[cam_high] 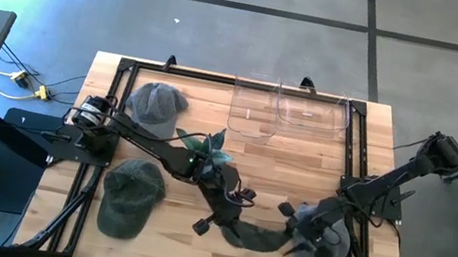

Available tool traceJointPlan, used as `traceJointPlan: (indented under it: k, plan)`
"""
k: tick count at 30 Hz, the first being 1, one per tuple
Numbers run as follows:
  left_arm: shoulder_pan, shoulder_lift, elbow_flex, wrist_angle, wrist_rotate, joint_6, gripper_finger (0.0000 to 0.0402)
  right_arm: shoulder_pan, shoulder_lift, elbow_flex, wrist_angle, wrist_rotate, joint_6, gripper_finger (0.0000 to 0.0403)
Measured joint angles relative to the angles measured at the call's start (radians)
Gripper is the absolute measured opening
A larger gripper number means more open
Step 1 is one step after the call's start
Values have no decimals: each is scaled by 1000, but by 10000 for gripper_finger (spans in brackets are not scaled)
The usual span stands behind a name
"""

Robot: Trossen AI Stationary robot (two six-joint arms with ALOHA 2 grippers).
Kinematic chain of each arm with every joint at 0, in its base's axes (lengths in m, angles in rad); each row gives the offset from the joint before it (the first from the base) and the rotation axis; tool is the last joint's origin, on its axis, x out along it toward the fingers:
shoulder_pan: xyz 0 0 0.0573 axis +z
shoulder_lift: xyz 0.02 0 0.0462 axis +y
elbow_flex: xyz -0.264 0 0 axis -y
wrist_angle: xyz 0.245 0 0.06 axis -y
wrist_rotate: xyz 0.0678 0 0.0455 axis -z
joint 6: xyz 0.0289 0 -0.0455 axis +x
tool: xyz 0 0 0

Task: Pick & Place hat
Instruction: Put the right green cap into the left transparent bin

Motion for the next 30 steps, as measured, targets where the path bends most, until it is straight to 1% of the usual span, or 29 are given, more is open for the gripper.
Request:
traceJointPlan:
  k: [2, 4, 6, 7, 8, 11, 13, 16, 18, 20, 23, 27, 28, 30]
  plan:
    - [0, 0, 0, -3, 1, -16, 5, -2, 1, 0, -9, 51, -18, 90]
    - [-1, 0, 0, 0, 2, -22, 16, -7, 1, 0, -11, 61, -35, 56]
    - [0, 0, 0, -4, 5, -22, 34, -6, 1, 0, -10, 62, -52, 20]
    - [0, 0, 0, -8, 11, -22, 46, -6, 1, 0, -11, 62, -65, 11]
    - [0, 0, 0, -8, 17, -22, 60, -6, 1, 0, -11, 62, -68, 8]
    - [1, 0, 0, -23, 17, -22, 105, -6, 1, 0, -9, 61, -48, 18]
    - [1, 0, 0, -36, 15, -22, 130, -6, 0, 0, -9, 59, -46, 13]
    - [1, 0, 0, -64, -33, -21, 150, -6, -13, 0, -15, 58, -46, 5]
    - [1, 0, 0, -94, -66, 1, 148, -6, -35, 0, -31, 59, -37, 10]
    - [1, 0, 0, -107, -82, 36, 134, -6, -64, 0, -51, 59, -30, 8]
    - [1, 0, 0, -100, -81, 65, 95, -6, -113, 0, -93, 59, -27, 4]
    - [2, 0, 0, -95, -89, 109, 24, -7, -161, 0, -130, 62, -30, 6]
    - [8, 0, 0, -95, -89, 120, 12, -7, -169, 0, -136, 61, -41, 4]
    - [17, 0, 12, -111, -91, 137, 9, -10, -181, 0, -142, 59, -67, 3]
